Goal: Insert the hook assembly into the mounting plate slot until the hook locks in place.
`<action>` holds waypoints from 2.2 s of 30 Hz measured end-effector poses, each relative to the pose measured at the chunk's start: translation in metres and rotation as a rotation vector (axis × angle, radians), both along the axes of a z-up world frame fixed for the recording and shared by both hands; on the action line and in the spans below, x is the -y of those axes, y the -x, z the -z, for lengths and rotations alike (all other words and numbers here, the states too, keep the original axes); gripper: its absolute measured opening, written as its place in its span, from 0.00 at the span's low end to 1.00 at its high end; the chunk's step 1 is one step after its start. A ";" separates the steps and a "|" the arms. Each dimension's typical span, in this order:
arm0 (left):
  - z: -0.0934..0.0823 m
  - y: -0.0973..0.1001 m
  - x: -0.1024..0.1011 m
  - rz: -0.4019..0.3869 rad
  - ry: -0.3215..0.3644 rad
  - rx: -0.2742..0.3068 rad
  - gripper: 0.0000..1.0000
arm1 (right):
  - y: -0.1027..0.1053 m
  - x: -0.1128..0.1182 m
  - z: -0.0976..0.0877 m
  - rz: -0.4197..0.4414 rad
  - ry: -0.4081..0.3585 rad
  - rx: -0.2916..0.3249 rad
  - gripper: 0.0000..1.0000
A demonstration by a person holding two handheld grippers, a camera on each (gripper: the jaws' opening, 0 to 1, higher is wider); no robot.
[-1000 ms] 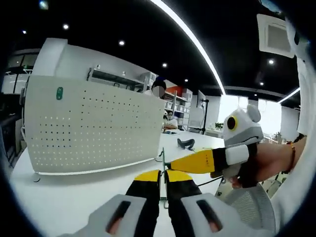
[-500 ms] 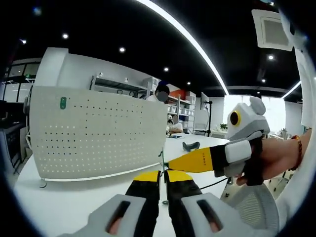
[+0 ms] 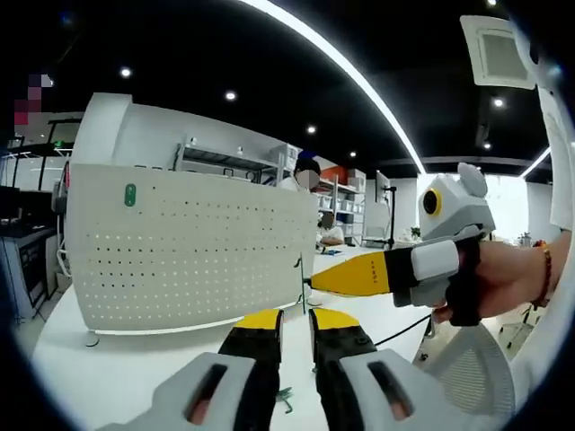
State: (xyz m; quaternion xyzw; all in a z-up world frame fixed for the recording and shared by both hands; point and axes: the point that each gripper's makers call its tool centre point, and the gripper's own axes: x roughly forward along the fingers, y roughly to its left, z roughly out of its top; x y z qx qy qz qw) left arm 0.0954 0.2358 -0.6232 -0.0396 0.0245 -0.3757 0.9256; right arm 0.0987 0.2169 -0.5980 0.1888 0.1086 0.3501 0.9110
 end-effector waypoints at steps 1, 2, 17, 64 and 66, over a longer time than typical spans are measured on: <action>0.000 0.000 -0.001 -0.002 -0.002 0.001 0.13 | -0.002 0.000 -0.001 0.005 0.003 0.005 0.01; 0.000 -0.002 -0.005 -0.011 -0.003 0.002 0.14 | -0.003 -0.001 -0.002 0.007 0.009 0.008 0.01; -0.001 -0.010 -0.046 -0.041 -0.012 0.015 0.21 | -0.036 -0.017 -0.006 0.067 0.109 0.073 0.01; -0.017 -0.021 -0.113 -0.078 -0.125 0.078 0.62 | -0.158 -0.057 -0.071 0.273 0.252 0.279 0.01; -0.018 -0.021 -0.117 -0.085 -0.118 0.081 0.62 | -0.163 -0.059 -0.072 0.277 0.259 0.282 0.01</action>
